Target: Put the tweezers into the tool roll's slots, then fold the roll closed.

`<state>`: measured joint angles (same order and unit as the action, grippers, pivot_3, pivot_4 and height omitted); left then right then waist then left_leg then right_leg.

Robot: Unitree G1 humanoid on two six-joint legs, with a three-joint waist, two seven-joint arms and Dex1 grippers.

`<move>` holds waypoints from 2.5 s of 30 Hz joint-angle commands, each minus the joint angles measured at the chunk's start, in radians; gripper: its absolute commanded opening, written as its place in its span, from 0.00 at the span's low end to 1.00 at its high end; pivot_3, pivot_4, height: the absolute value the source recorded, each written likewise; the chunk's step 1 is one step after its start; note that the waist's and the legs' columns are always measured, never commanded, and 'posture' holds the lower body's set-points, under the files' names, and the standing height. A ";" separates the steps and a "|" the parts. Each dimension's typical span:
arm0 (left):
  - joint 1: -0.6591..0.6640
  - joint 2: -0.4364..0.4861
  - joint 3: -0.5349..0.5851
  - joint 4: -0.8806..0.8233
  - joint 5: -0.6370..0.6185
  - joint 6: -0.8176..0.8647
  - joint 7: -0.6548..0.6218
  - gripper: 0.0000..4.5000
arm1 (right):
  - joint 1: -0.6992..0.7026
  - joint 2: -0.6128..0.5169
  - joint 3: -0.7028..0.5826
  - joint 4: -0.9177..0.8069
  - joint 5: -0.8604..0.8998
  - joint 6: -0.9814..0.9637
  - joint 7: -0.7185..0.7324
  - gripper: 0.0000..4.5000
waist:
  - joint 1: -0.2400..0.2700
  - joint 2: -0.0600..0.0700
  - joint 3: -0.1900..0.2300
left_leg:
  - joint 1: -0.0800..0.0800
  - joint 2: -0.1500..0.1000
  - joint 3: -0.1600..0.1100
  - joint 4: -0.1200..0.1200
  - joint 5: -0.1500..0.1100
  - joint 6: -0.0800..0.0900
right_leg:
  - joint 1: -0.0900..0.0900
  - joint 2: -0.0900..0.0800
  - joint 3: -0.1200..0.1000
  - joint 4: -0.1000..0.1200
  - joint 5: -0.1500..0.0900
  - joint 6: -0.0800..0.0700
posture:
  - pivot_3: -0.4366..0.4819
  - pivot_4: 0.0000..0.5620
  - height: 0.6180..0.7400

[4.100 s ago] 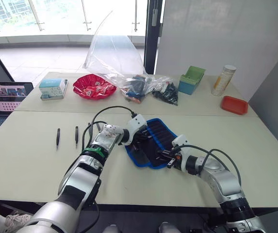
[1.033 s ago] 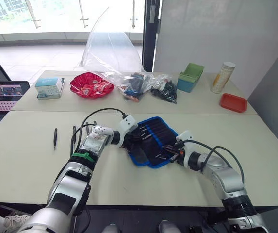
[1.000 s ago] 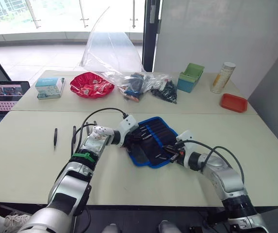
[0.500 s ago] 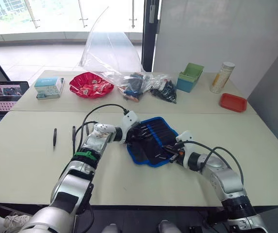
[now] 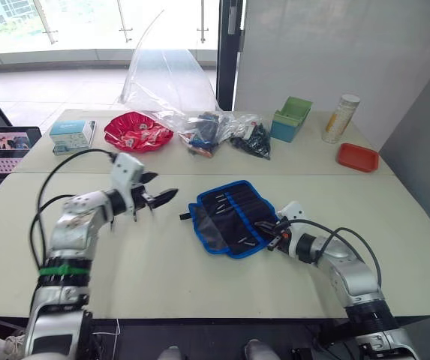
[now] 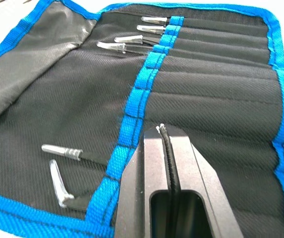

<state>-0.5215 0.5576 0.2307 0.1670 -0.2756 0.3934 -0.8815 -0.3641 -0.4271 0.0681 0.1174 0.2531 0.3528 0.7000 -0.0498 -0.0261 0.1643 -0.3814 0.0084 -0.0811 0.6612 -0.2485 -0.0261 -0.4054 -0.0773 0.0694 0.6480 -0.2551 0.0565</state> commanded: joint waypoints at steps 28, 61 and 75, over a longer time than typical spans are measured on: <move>0.973 -0.256 0.528 -0.316 -0.268 -0.372 0.226 0.99 | -0.073 0.000 0.040 0.248 -0.075 -0.149 0.139 0.00 | 0.005 -0.003 -0.001 | 0.014 0.006 0.005 -0.002 -0.001 0.000 | 0.015 0.003 -0.001 -0.008 -0.002 -0.004 | 0.48 0.27 0.99; 0.388 -0.119 0.248 0.068 -0.094 -0.207 0.565 0.99 | 0.056 0.038 -0.028 0.156 -0.069 -0.325 0.064 0.00 | 0.006 -0.002 -0.002 | 0.012 0.004 0.003 -0.004 -0.002 -0.001 | 0.010 0.001 -0.002 -0.006 -0.001 -0.003 | 0.48 0.27 0.99; 0.276 -0.113 0.195 0.191 -0.023 -0.212 0.610 0.82 | 0.069 0.060 -0.016 0.215 -0.100 -0.379 0.012 0.00 | 0.012 -0.001 -0.002 | 0.018 0.004 0.003 -0.004 -0.002 -0.002 | 0.017 0.002 -0.002 -0.006 -0.001 -0.003 | 0.48 0.27 0.99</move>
<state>-0.2364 0.4463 0.4385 0.3397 -0.3106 0.1680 -0.2823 -0.3067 -0.3643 0.0439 0.2964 0.1771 -0.0370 0.7176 -0.0378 -0.0275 0.1620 -0.3637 0.0124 -0.0781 0.6573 -0.2506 -0.0276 -0.3884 -0.0758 0.0675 0.6418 -0.2560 0.0537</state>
